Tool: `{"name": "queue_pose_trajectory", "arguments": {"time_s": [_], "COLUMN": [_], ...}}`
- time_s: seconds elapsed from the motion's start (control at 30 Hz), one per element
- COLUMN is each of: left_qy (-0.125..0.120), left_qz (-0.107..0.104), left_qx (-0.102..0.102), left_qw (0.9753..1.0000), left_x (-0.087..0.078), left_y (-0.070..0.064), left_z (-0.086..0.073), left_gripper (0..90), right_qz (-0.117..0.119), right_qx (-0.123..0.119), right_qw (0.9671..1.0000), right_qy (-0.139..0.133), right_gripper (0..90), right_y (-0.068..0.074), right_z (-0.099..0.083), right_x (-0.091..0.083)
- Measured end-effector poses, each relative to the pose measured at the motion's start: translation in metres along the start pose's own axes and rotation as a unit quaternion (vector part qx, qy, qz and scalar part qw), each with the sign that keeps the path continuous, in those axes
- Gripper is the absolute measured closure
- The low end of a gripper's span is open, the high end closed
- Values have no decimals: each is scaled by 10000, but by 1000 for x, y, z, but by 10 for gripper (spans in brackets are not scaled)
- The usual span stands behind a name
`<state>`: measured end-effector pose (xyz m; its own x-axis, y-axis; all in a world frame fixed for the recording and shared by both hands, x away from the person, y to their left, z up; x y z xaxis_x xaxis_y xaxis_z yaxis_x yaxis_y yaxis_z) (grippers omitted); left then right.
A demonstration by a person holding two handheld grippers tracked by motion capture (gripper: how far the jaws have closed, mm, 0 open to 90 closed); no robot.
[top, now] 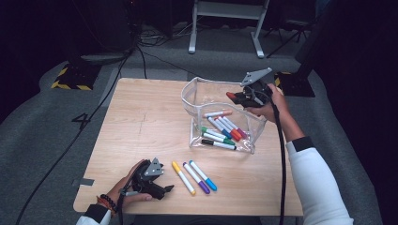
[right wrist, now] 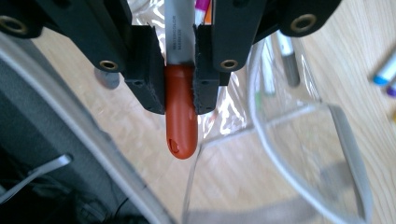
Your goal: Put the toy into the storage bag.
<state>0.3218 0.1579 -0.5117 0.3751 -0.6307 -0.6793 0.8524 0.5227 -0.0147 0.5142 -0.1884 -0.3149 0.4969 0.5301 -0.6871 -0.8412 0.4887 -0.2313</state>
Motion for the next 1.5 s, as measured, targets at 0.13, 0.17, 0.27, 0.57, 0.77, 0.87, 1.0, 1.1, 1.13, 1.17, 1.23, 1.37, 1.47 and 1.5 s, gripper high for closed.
{"name": "queue_pose_trajectory", "arguments": {"time_s": [0.13,0.17,0.27,0.57,0.77,0.87,1.0,1.1,1.13,1.17,1.23,1.37,1.47,1.5], "left_qy": [-1,-1,3,1,0,3,0,1,4,3,4,5,5,6], "left_qz": [0,2,3,-1,0,3,0,-1,-3,-2,4,6,3,3], "left_qx": [1,0,-2,1,-3,-5,-4,-2,0,0,-5,-9,-5,-5], "left_qw": [10000,10000,10000,10000,10000,10000,10000,10000,10000,10000,10000,10000,10000,10000], "left_x": [0,0,0,0,0,0,0,0,0,0,0,0,0,0], "left_y": [0,0,0,0,0,0,0,0,0,0,0,0,0,0], "left_z": [0,0,0,0,0,0,0,0,0,0,0,0,0,0], "left_gripper": [124,123,124,124,124,124,124,124,124,124,124,124,124,124], "right_qz": [247,322,646,982,697,494,408,375,353,334,350,343,223,223], "right_qx": [-49,-87,-142,-389,-283,-161,-29,142,164,175,266,286,266,266], "right_qw": [9985,9974,9938,9878,9930,9966,9989,9989,9987,9983,9967,9935,9916,9916], "right_qy": [489,637,893,1141,913,642,214,-224,-339,-449,-686,-1050,-1243,-1243], "right_gripper": [748,747,747,683,594,549,495,468,459,441,411,380,360,360], "right_y": [2,4,8,21,19,16,16,18,20,21,27,39,54,54], "right_z": [-2,-2,-1,0,-1,-2,-3,-3,-4,-5,-8,-18,-32,-32], "right_x": [12,15,18,22,18,12,-2,-19,-24,-29,-42,-62,-75,-75]}}
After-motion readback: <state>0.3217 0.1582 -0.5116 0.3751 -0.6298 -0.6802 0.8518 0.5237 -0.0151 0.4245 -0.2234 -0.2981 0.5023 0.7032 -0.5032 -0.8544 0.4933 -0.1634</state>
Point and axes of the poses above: each handheld gripper's, and its own axes: x roughly forward along the jaws, z roughly out of its top, y roughly to its left, the point moved 1 cm from there along x, roughly forward along the jaws, and after that the axes turned 4 degrees about -y, right-handed, at the moved point
